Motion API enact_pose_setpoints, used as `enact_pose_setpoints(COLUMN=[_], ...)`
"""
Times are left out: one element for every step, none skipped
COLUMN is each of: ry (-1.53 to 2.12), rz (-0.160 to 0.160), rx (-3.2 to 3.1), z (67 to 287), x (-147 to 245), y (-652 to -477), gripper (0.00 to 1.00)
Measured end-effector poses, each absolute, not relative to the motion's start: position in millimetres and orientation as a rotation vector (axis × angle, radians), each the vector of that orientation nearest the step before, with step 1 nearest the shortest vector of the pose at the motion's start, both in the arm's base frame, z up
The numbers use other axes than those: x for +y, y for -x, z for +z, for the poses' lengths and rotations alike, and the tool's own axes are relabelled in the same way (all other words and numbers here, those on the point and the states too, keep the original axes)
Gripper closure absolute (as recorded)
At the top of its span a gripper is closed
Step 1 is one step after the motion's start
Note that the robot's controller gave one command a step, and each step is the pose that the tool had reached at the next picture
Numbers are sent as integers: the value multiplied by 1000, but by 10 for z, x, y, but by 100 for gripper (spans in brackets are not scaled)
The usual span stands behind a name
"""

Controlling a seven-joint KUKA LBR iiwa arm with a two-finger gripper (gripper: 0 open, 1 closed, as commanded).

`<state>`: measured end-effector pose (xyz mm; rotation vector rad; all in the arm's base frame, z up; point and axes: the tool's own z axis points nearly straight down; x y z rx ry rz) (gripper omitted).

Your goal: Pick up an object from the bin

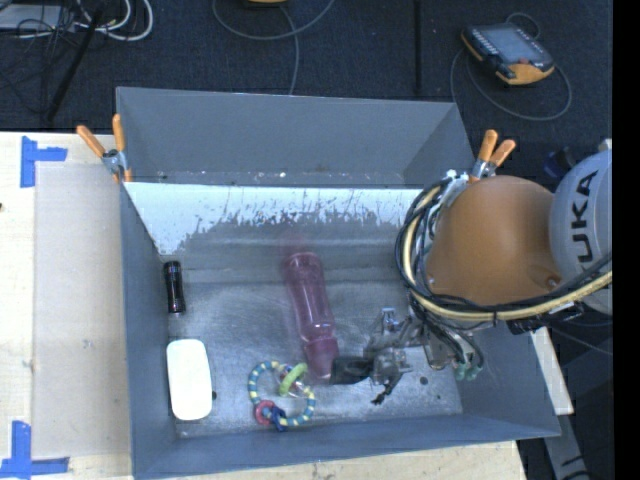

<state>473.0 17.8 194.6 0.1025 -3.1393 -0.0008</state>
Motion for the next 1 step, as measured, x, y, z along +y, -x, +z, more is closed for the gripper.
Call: enact_pose_setpoints(ry=[-70], rz=[-1], rx=[-3136], z=[2541], x=[180], y=[-4829], gripper=[100])
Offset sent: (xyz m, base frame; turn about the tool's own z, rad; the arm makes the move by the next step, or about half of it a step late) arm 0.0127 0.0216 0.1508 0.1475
